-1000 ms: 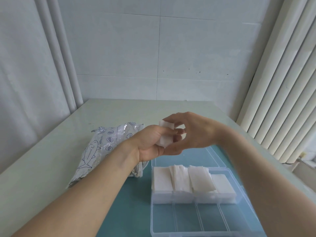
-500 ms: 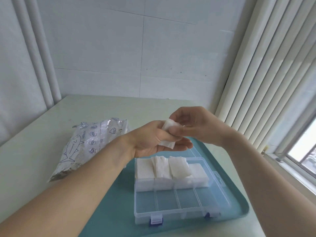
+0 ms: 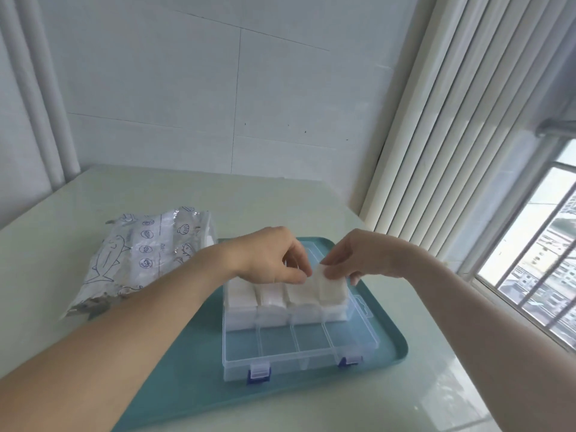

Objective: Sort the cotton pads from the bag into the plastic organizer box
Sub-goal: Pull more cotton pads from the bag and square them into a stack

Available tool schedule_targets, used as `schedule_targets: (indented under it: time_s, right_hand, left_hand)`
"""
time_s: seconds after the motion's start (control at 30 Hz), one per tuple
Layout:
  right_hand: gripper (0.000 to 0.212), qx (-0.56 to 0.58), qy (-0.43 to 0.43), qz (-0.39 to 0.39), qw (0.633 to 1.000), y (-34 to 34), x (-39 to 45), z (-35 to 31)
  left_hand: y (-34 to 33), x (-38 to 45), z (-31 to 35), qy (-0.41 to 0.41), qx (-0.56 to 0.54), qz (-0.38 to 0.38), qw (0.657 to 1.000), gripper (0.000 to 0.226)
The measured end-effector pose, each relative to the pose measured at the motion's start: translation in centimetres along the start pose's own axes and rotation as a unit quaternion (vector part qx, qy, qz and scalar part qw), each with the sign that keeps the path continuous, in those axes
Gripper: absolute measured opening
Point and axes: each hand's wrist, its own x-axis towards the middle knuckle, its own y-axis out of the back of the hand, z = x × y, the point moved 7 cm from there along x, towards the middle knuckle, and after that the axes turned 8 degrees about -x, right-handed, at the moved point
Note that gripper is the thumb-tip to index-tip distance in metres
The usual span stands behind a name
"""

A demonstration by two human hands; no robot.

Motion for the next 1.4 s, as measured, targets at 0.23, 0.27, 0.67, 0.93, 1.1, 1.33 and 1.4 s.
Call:
schedule_targets:
  time_s: [0.23, 0.27, 0.67, 0.93, 1.1, 1.33, 1.4]
  right_hand:
    - [0.011, -0.09, -0.009, 0.032, 0.995, 1.0, -0.3, -0.5]
    - [0.012, -0.096, -0.006, 0.034, 0.995, 0.7, -0.3, -0.5]
    - [0.026, -0.283, 0.1, 0.16, 0.94, -0.1, -1.2, -2.0]
    - [0.021, -0.337, 0.101, 0.099, 0.931, -1.1, -1.4, -1.7]
    - [0.026, -0.34, 0.077, 0.068, 0.935, -1.5, -1.2, -1.6]
    - [0.032, -0.362, 0.058, 0.04, 0.929, -2.4, -1.5, -2.2]
    - [0.033, -0.379, 0.07, 0.022, 0.923, -2.7, -1.7, -2.2]
  left_hand:
    - [-1.5, 0.5, -0.6, 0.025, 0.054, -0.036, 0.998, 0.016]
    - [-1.5, 0.5, -0.6, 0.024, 0.055, -0.036, 0.998, 0.016]
    - [-1.6, 0.6, -1.4, 0.027, 0.023, -0.045, 0.998, 0.018]
    - [-1.6, 0.7, -1.6, 0.031, 0.015, -0.04, 0.999, 0.017]
    - [-1.1, 0.4, -1.1, 0.03, 0.013, -0.047, 0.998, 0.019]
    - [0.9, -0.5, 0.1, 0.006, -0.067, 0.011, 0.998, 0.021]
    - [2.8, -1.4, 0.1, 0.003, -0.091, 0.067, 0.994, 0.02]
